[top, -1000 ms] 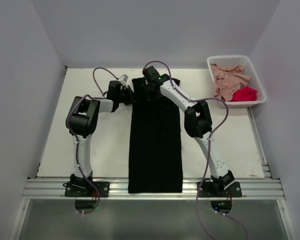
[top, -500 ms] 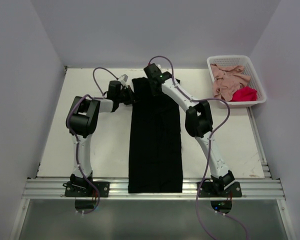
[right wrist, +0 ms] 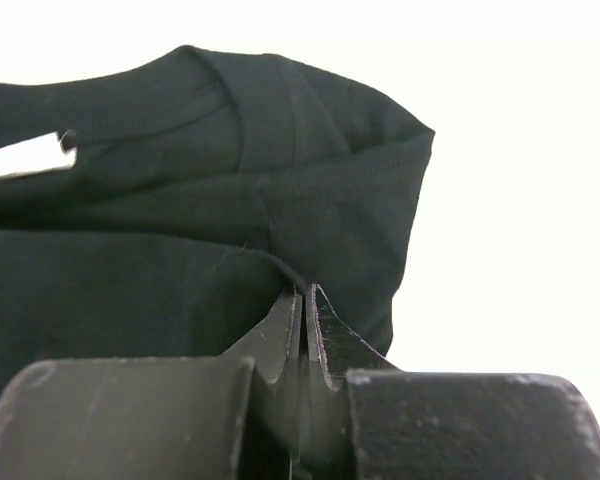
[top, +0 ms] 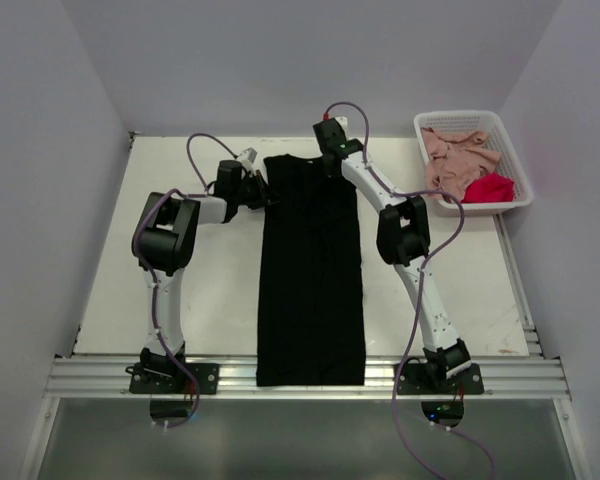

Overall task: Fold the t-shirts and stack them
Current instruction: Rotate the tshirt 90 degrees

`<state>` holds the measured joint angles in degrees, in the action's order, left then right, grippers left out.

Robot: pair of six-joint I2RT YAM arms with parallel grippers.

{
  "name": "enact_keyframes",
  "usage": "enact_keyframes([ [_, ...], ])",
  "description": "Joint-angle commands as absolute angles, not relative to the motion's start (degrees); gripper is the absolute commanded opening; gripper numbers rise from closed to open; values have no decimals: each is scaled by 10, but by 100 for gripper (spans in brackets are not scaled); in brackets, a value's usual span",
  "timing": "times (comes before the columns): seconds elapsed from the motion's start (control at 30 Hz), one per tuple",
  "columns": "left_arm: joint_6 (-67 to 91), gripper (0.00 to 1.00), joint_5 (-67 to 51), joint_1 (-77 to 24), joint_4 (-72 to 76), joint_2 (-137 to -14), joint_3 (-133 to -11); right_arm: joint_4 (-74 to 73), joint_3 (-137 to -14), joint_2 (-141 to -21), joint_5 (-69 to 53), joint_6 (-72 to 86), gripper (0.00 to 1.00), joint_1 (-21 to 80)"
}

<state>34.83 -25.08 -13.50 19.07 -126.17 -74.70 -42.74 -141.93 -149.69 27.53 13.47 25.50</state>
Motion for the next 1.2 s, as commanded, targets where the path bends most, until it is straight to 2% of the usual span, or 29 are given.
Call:
enact_keyframes([
  [0.0, 319, 0, -221, -120, 152, -1273, -759, -353, -1448, -1511, 284, 120, 0, 253],
  [0.4, 319, 0, -234, -116, 152, -1284, -766, -238, -1445, -1533, 318, 93, 0, 244],
  [0.67, 325, 0, -237, -115, 161, -1290, -766, -211, -1369, -1487, 412, 86, 0, 245],
  [0.83, 328, 0, -237, -115, 163, -1291, -765, -224, -1366, -1484, 410, 93, 0, 245],
  [0.93, 327, 0, -238, -115, 164, -1293, -763, -204, -1318, -1460, 410, 100, 2, 244],
  [0.97, 326, 0, -238, -114, 164, -1293, -763, -198, -1309, -1453, 410, 99, 9, 244],
  [1.0, 326, 0, -238, -115, 164, -1293, -762, -194, -1302, -1443, 406, 94, 20, 244],
  [1.03, 326, 0, -239, -113, 165, -1293, -762, -189, -1296, -1439, 404, 91, 39, 244],
  [1.1, 326, 0, -239, -113, 164, -1293, -762, -189, -1295, -1428, 403, 85, 55, 244],
  [1.13, 328, 0, -240, -113, 166, -1292, -762, -183, -1289, -1422, 400, 83, 70, 245],
  [1.17, 328, 0, -239, -113, 166, -1291, -762, -179, -1284, -1417, 398, 77, 74, 244],
])
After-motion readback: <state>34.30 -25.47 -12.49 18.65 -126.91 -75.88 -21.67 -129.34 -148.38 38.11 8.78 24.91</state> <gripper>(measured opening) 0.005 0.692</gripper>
